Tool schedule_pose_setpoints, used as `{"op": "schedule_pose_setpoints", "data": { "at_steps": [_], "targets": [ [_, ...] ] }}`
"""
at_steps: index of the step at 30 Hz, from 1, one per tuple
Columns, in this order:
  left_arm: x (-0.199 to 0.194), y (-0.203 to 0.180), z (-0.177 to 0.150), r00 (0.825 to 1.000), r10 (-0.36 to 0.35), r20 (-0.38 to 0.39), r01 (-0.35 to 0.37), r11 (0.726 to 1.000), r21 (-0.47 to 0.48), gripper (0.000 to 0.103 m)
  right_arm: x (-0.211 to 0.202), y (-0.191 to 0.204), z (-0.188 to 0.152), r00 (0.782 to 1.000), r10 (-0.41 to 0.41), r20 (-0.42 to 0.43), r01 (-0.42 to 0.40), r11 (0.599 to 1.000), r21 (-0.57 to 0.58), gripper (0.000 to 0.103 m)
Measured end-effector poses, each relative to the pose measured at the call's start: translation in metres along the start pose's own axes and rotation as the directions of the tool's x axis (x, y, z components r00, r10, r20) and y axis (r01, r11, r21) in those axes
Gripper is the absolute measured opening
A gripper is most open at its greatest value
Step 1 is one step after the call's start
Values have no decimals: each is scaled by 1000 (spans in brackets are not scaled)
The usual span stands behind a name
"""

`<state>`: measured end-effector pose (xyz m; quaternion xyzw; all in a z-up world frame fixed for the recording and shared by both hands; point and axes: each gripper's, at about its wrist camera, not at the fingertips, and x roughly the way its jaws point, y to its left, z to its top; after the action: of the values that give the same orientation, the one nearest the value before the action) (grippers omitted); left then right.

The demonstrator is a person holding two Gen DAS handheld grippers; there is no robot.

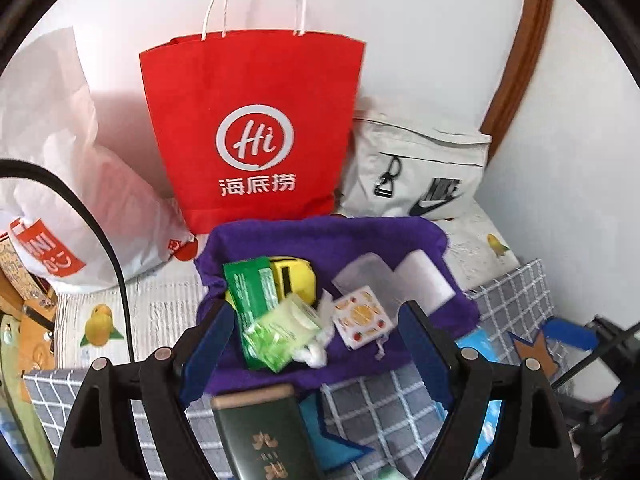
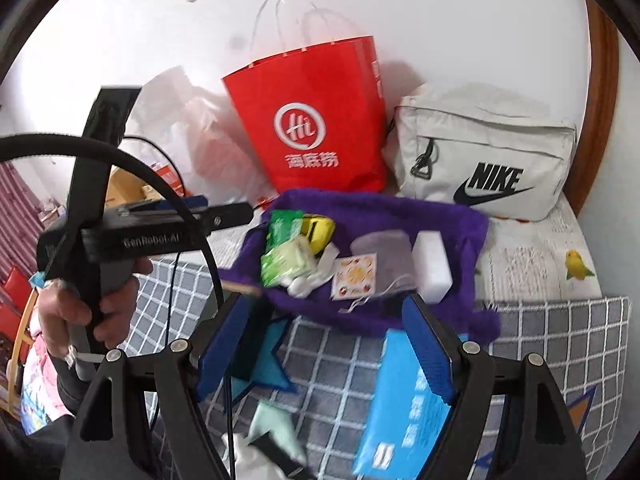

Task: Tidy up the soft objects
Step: 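Withdraw both open tools from the purple towel back over the bed, then grasp the black watch strap with the right tool while the left tool grasps the white glove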

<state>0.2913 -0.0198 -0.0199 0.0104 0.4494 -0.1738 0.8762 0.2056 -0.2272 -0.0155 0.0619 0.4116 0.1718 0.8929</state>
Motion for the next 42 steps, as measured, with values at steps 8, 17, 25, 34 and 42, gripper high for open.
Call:
{"op": "schedule_pose_setpoints", "data": {
  "at_steps": [8,17,25,34,42],
  "targets": [
    [-73,-8,-33,997,6,79,-11,998,58,84,-20,18,-35,999,34,-3,-34,999,-29,79],
    [-84,13,-96,999,-3,35,4,1000,-20,84,3,36,-96,994,41,-105,-47,997,-58,79],
    [-72,32,-164,998,-3,-68,-3,996,-93,84,36,49,-155,978,22,-209,-50,990,-128,76],
    [-64,25,-198,992,-32,-120,18,994,-112,84,65,42,-183,965,-26,-260,-23,983,-183,53],
    [-61,19,-200,989,-31,-144,16,995,-103,84,81,42,-184,966,-16,-258,-42,975,-218,31]
  ]
}}
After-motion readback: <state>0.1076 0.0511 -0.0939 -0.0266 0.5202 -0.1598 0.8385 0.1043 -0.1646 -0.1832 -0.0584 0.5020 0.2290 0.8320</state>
